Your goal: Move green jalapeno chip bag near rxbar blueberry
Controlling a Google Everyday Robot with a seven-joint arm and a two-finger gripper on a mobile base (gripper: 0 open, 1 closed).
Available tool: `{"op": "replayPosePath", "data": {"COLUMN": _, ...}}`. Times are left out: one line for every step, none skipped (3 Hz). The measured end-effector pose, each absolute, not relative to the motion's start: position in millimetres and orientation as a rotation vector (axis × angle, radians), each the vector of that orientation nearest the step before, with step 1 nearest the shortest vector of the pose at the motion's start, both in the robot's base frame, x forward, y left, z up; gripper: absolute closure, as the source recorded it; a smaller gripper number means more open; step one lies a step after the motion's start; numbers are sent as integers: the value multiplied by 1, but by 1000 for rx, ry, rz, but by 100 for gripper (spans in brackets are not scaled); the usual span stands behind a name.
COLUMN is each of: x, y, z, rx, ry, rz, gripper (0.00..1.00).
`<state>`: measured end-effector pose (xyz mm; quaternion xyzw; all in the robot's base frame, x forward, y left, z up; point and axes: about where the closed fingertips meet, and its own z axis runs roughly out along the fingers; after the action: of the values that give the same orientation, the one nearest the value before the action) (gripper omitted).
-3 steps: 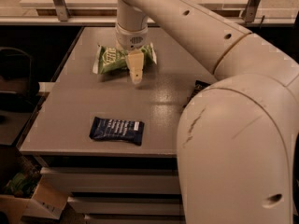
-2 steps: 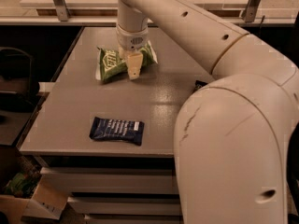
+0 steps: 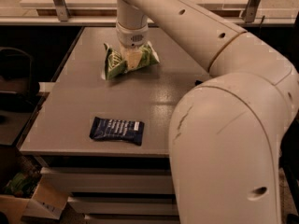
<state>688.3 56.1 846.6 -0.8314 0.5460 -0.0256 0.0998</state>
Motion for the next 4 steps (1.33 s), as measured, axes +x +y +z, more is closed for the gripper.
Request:
{"op": "replayPosePath", "data": {"x": 688, "y": 47, "z": 863, "rx": -2454, "ry": 1657, "rz": -126, "gripper": 100}}
{"op": "replayPosePath", "data": {"x": 685, "y": 34, "z": 884, "rx": -2437, "ry": 1727, "rz": -175, "gripper": 100}}
{"op": "replayPosePath", "data": {"x": 674, "y": 26, "z": 901, "rx": -2425, "ry": 1779, "rz": -196, "gripper": 100}}
{"op": "replayPosePath", "data": {"x": 651, "y": 29, "z": 916, "rx": -2413, "ry": 1793, "rz": -182, "gripper": 100}}
